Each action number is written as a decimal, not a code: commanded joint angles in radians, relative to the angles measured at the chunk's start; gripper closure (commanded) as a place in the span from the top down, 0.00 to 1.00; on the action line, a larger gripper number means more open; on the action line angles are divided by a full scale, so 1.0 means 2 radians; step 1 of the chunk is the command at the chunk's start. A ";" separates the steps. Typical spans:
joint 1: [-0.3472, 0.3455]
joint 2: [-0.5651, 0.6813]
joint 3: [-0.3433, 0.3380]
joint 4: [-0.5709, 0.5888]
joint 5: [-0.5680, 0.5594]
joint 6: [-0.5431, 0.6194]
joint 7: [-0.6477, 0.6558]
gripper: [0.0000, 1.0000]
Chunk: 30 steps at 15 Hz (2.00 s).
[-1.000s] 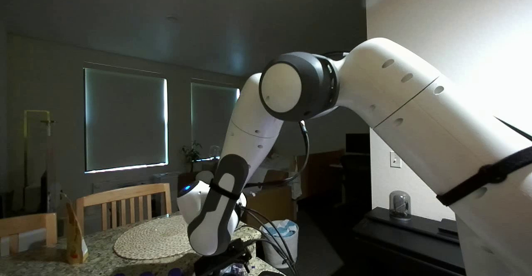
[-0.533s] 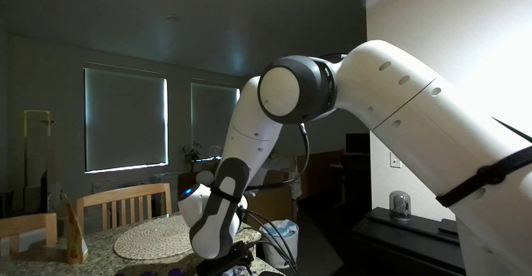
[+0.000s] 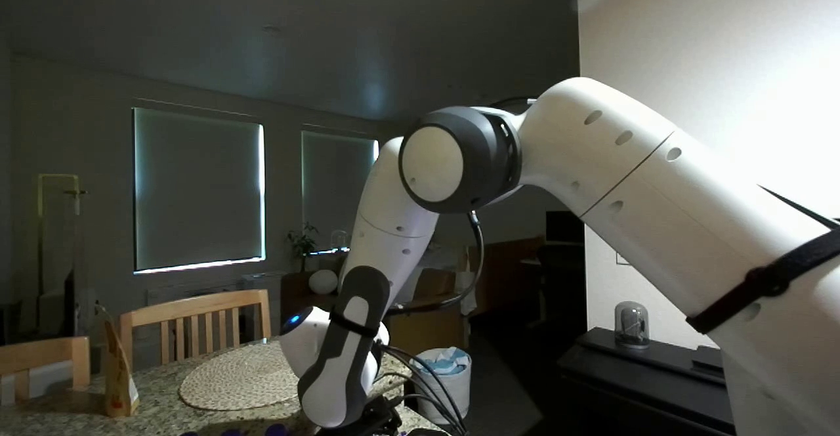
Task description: Remove the black object from the purple packaging
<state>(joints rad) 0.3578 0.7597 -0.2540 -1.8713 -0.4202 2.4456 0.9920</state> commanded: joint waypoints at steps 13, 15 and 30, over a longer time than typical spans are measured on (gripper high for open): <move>0.043 0.048 -0.029 0.055 -0.142 0.011 0.129 1.00; 0.032 0.032 -0.013 0.044 -0.137 0.019 0.120 1.00; 0.034 -0.010 0.010 0.004 -0.142 0.097 0.117 1.00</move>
<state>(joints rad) 0.4356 0.7919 -0.2433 -1.8137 -0.6708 2.5440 1.1986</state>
